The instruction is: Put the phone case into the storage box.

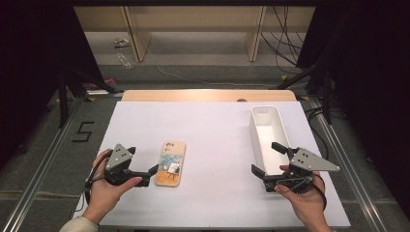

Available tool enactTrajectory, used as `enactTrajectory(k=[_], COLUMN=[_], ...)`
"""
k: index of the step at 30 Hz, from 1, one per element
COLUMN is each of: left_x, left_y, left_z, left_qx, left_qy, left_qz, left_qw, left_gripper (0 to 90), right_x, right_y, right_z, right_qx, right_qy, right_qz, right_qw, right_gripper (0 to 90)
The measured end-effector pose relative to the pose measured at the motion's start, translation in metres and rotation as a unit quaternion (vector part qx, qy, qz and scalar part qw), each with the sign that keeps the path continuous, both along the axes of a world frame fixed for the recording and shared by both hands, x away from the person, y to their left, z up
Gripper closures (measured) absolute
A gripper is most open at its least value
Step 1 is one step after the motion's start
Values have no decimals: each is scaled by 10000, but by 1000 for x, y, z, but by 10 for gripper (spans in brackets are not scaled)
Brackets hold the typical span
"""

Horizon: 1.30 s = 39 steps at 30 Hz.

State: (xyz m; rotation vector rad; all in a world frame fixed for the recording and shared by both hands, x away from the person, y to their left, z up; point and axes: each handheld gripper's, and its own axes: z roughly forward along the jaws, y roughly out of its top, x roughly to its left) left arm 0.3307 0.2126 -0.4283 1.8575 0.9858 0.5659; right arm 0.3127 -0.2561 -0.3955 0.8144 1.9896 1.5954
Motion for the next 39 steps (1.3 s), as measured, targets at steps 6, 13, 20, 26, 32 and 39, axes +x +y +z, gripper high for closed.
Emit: enactTrajectory(k=[6, 13, 20, 26, 32, 39], left_x=[0, 1, 2, 4, 6, 10], left_y=[0, -5, -10, -10, -13, -13], left_z=[-1, 1, 2, 2, 3, 2], left_qx=[7, -33, -77, -80, -97, -77], left_qy=[14, 11, -41, -60, -64, -77], left_qz=[-10, -27, -78, -69, -92, -89], left_qw=[10000, 10000, 9999, 9999, 9999, 9999], left_gripper=[0, 71, 138, 137, 138, 140], right_x=[-1, 0, 1, 5, 11, 18], right_y=[1, 1, -1, -5, -7, -8], right_z=[-1, -2, -1, -2, -5, -9], right_qx=[-12, -2, 21, 26, -54, -118], right_qy=[30, 53, 62, 96, 102, 117], right_qz=[1, -8, -23, -7, 66, 132], right_qw=[10000, 10000, 10000, 10000, 9999, 9998], right_gripper=[18, 17, 15, 16, 18, 24])
